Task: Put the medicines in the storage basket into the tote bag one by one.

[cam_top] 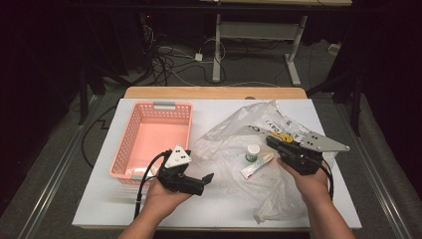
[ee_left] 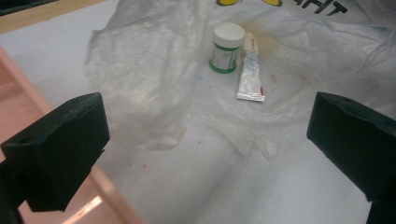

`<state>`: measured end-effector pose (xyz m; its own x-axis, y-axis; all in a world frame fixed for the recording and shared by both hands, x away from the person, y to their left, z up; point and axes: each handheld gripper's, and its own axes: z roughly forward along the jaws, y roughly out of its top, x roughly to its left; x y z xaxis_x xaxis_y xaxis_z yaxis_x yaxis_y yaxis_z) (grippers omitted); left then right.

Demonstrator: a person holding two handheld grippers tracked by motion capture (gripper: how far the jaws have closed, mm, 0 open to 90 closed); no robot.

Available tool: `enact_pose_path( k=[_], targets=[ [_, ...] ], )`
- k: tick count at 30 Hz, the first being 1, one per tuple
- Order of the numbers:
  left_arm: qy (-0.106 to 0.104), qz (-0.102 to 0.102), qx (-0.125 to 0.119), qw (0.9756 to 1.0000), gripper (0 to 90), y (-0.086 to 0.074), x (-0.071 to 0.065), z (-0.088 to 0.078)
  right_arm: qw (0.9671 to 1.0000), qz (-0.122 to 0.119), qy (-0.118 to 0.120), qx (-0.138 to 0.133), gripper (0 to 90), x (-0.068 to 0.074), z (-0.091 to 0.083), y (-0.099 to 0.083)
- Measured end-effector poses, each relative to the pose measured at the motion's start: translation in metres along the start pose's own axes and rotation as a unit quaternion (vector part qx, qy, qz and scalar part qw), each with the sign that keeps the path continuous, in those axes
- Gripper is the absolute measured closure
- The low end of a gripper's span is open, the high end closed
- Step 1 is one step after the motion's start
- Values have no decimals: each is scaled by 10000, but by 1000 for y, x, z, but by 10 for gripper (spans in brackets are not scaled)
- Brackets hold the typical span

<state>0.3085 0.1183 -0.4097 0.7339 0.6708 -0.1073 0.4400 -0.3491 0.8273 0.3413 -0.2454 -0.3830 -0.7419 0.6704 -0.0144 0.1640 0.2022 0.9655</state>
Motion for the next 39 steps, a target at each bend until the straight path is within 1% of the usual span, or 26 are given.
enact_pose_path(
  k=[2, 6, 12, 15, 24, 28, 31, 34, 39],
  targets=[
    [153, 23, 38, 9999, 0, 0, 5, -4, 10000, 6, -9, -4, 900, 0, 0, 0],
    [259, -95, 65, 9996, 0, -3, 18, -11, 10000, 9, 13, 5, 900, -1, 0, -1],
    [540, -201, 138, 9982, 0, -6, 33, -20, 10000, 31, -18, -5, 900, -2, -1, -1],
    [600, -303, 203, 9975, 0, -8, 40, -23, 10000, 37, -38, -23, 900, -2, -2, -1],
    [759, -597, 190, 9951, 0, -16, 64, -35, 10000, 18, -21, -24, 900, -2, -2, 0],
    [884, -661, 211, 9937, 0, -19, 71, -40, 10000, 18, -30, -10, 900, -2, -1, -1],
    [964, -722, 180, 9926, 0, -20, 76, -45, 10000, 3, -35, -18, 900, -2, -2, -1],
    [1037, -819, 165, 9911, 0, -23, 83, -50, 10000, 11, -32, -21, 900, -2, -2, -1],
    [1213, -972, 128, 9878, 0, -29, 95, -62, 10000, 14, -38, -7, 900, -2, -2, -1]
  ],
)
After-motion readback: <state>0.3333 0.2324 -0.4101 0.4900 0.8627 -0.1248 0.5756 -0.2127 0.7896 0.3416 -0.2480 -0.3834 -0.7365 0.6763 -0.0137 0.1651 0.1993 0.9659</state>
